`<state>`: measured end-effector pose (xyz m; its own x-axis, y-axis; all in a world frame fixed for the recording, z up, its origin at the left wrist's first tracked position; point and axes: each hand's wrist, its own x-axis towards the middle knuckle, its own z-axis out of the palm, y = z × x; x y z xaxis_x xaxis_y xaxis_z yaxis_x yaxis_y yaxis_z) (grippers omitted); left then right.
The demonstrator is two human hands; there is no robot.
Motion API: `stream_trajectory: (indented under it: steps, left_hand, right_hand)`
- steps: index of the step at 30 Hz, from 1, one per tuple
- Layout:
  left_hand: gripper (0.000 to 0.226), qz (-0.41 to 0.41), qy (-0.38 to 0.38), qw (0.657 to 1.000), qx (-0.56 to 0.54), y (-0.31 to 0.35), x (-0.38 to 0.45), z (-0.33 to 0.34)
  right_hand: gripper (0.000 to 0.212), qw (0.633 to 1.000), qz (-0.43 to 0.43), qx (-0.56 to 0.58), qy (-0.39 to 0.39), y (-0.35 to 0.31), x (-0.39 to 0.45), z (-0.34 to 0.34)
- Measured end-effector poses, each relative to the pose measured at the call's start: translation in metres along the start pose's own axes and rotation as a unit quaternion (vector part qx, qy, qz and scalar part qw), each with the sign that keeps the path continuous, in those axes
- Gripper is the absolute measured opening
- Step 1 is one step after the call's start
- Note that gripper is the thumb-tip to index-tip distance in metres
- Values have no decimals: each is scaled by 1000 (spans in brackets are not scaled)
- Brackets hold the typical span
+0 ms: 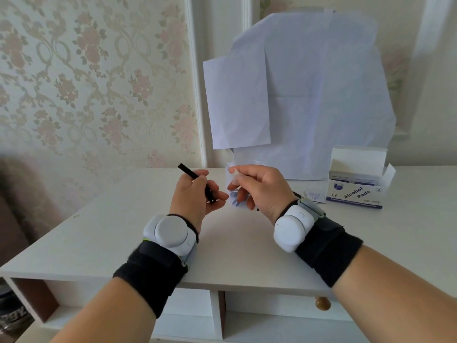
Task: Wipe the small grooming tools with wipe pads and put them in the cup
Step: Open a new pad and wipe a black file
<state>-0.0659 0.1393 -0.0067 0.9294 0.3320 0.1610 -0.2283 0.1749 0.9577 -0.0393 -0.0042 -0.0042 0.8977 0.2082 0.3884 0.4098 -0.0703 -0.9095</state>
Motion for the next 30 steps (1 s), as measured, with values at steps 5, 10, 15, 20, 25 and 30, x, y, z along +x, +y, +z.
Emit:
stream_trajectory:
  steps: [5,10,15,20,25,30]
  left_hand:
    - [15,-16,-38,999,31,1,-4,2]
    - [21,-4,-102,992,72,0,-5,0]
    - [12,25,-112,987,110,-5,-4,-3]
    - [14,25,-103,991,86,-3,-4,-2]
    - [15,34,-94,991,83,-4,-3,-3]
    - [16,44,-100,988,105,-4,-3,-3]
  right_hand:
    - [19,1000,-12,-6,-13,0,1,3]
    - [3,999,-19,-5,-26,0,1,4]
    - [10,1000,-24,-6,-17,-1,-1,3]
    - [13,999,-28,-3,39,-5,-1,0]
    - [12,999,-25,-14,32,-4,-2,2]
    - [18,996,-36,-69,33,-4,-2,1]
